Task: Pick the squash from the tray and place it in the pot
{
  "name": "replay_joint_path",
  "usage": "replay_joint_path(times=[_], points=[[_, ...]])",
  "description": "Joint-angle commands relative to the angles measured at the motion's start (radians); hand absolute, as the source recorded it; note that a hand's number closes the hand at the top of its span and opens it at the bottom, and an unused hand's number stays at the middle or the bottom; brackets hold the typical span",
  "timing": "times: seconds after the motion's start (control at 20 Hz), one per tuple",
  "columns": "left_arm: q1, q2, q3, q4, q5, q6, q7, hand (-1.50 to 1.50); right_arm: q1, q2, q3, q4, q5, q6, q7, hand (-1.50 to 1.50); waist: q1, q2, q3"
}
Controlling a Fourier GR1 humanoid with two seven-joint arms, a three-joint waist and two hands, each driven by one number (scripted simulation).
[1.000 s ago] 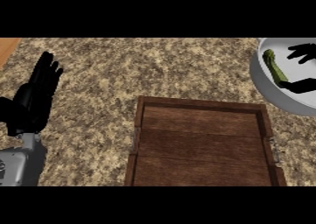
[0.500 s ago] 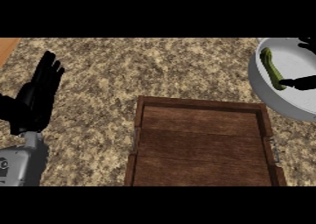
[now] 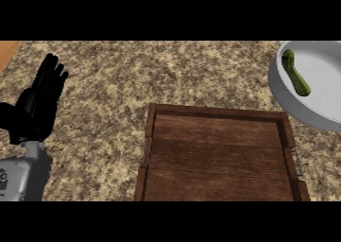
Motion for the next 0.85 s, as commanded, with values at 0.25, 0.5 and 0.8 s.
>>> replay_joint_path(times=[0.25,0.5,0.8], points=[[0.035,0.015,0.01,-0.028,0.018,-0.03,-0.015,0.0,0.055,-0.154,-0.029,0.025,-0.034,0.186,-0.012,-1.5,0.008,-0.001,0.002],[0.025,-0.015,-0.015,-0.023,0.006,-0.014,-0.013,0.0,0.077,-0.131,-0.018,0.009,-0.031,0.16,-0.033,-1.5,0.014,0.003,0.003],[0.034,-0.024,-0.022,-0.033,-0.005,-0.001,-0.007,0.0,0.123,-0.182,-0.023,0.007,-0.046,0.215,-0.049,-1.5,0.013,0.005,0.007]])
